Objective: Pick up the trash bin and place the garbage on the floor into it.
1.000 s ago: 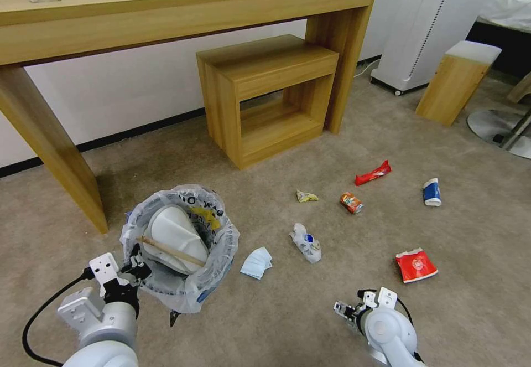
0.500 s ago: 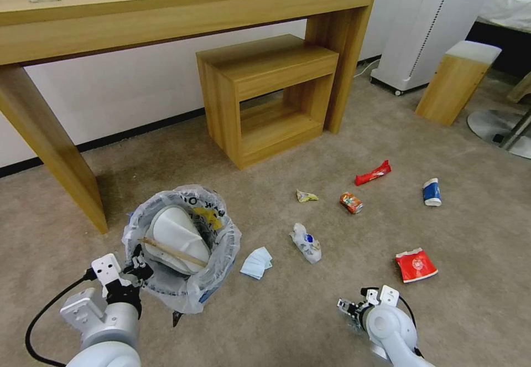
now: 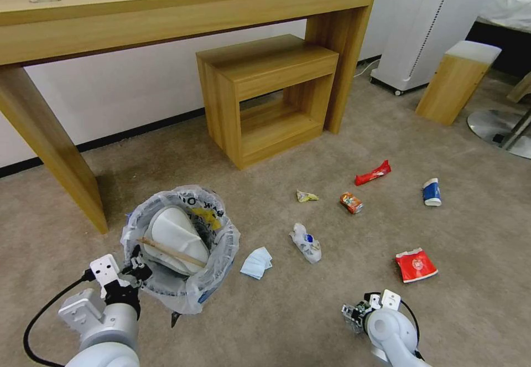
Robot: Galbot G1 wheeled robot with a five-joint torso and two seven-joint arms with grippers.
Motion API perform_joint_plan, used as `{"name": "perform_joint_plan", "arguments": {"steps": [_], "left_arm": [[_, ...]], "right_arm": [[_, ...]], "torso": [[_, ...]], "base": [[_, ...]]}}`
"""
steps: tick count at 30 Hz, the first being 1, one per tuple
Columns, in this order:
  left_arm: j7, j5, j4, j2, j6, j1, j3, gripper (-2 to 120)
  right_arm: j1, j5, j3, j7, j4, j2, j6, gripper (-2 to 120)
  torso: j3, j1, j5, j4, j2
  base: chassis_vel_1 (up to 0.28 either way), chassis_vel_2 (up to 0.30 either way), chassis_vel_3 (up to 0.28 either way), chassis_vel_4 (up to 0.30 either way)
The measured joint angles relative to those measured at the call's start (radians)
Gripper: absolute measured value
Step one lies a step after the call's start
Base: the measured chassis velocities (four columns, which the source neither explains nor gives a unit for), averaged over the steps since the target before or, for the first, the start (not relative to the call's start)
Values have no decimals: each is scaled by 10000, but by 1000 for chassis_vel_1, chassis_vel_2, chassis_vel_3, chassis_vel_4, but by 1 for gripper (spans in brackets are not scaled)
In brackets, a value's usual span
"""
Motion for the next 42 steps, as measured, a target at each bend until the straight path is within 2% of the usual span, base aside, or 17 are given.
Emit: {"name": "perform_joint_plan", "arguments": {"steps": [1, 4, 6, 14, 17, 21, 24, 25, 28, 30, 31, 34, 35, 37, 38, 40, 42], "left_arm": [[0, 0, 0, 0, 0, 0, 0, 0], [0, -20, 4, 41, -45, 36, -45, 0], [0, -26, 4, 52, -57, 45, -49, 0], [-11, -63, 10, 120, -70, 25, -81, 0], [-27, -55, 131, 153, -79, -10, -64, 0], [-52, 50, 276, 160, -83, -29, 82, 0], [-87, 229, 528, 90, -81, -97, 404, 0], [-87, 229, 528, 90, -81, -97, 404, 0], [-60, 383, 826, -25, -79, -157, 710, 0], [-48, 413, 885, -49, -81, -161, 779, 0], [-18, 507, 1021, -105, -101, -165, 936, 0], [14, 626, 1142, -164, -126, -173, 1101, 0], [41, 715, 1199, -217, -137, -180, 1228, 0], [75, 826, 1216, -300, -145, -194, 1400, 0], [75, 826, 1216, -300, -145, -194, 1400, 0], [97, 898, 1212, -356, -146, -195, 1523, 0], [101, 922, 1200, -372, -146, -195, 1557, 0]], "right_arm": [[0, 0, 0, 0, 0, 0, 0, 78], [10, -152, 13, -53, -136, -6, 71, 63], [18, -196, 14, -94, -167, -6, 86, 60], [-57, -549, -43, -402, -9, -106, 342, 30], [-323, -1243, -151, -995, 683, -332, 1027, 18], [-548, -1750, -234, -1696, 1542, -644, 1721, 12], [-650, -2042, -381, -3151, 2842, -1339, 2870, 4], [-650, -2042, -381, -3151, 2842, -1339, 2870, 4], [-290, -2531, -694, -5253, 3538, -1869, 4533, 4], [-112, -2607, -796, -5789, 3603, -1935, 4910, 4], [293, -2628, -1012, -6839, 3630, -2021, 5633, 4], [798, -2622, -1314, -7882, 3445, -2037, 6342, 4], [1411, -2554, -1689, -9187, 3071, -2012, 7074, 4], [2083, -2463, -2235, -10908, 2410, -1801, 7868, 4], [2083, -2463, -2235, -10908, 2410, -1801, 7868, 4], [2544, -2411, -2824, -12413, 1800, -1470, 8264, 4], [2647, -2441, -3003, -12866, 1598, -1328, 8376, 4]], "torso": [[0, 0, 0, 0, 0], [0, 0, 0, 0, 1], [0, 0, -2, 0, 0], [0, 0, 3, 0, 0], [1, 0, 4, 0, 0], [0, 0, 1, 0, 0], [0, 0, -3, -1, 0], [0, 0, -3, -1, 0], [0, 0, -2, -1, 0], [1, 0, 0, 0, 0], [0, 0, -1, 0, 1], [0, 0, -2, 0, 0], [1, 1, 0, 1, 0], [1, 0, -2, 1, 0], [1, 0, -2, 1, 0], [1, 0, -1, 1, 0], [1, 0, -4, 2, 0]], "base": [[0, 0, 0, 0], [0, 0, 0, 0], [0, 0, 0, 0], [0, 0, 0, 0], [0, 0, 0, 0], [0, 0, 0, 0], [0, 0, 0, 0], [0, 0, 0, 0], [0, 0, 0, 0], [0, 0, 0, 0], [0, 0, 0, 0], [0, 0, 0, 0], [0, 0, 0, 0], [0, 0, 0, 0], [0, 0, 0, 0], [0, 0, 0, 0], [0, 0, 0, 0]]}}
